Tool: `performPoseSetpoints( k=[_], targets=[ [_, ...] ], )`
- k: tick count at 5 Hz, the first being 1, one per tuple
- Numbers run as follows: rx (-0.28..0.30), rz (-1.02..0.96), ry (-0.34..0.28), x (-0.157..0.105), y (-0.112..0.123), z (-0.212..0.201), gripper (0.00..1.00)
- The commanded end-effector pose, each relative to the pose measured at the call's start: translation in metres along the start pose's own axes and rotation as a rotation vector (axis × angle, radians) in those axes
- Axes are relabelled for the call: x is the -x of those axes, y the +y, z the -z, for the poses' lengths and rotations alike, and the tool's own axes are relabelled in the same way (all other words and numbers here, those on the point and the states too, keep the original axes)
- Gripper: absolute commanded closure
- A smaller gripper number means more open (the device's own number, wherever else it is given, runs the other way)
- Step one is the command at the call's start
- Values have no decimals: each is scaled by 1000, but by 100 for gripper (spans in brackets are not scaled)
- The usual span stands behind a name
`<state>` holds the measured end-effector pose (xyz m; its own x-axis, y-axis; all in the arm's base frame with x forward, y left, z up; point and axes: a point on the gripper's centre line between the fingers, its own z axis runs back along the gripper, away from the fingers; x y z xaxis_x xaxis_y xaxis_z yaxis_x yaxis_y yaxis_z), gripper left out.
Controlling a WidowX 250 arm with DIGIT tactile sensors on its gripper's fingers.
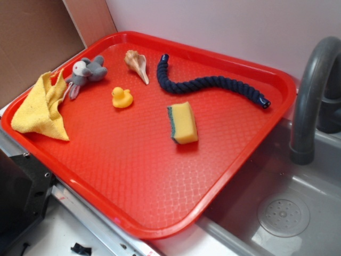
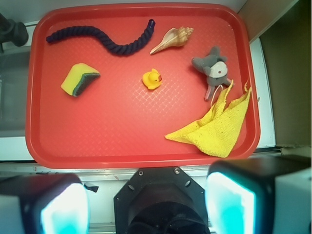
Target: Grab the blue rope.
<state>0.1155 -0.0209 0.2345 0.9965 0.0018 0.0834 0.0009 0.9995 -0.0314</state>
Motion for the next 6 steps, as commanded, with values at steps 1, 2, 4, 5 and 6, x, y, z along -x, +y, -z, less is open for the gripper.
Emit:
performPoseSetpoints(
  k=[1, 2, 4, 5, 6],
  targets=[
    [0, 0, 0, 0, 0, 0, 0],
    [74, -200, -24, -11, 2, 11, 0],
    [84, -679, 50, -47, 2, 50, 0],
    [107, -875, 20, -71, 3, 83, 0],
    [83, -1086, -61, -98, 8, 114, 0]
  ],
)
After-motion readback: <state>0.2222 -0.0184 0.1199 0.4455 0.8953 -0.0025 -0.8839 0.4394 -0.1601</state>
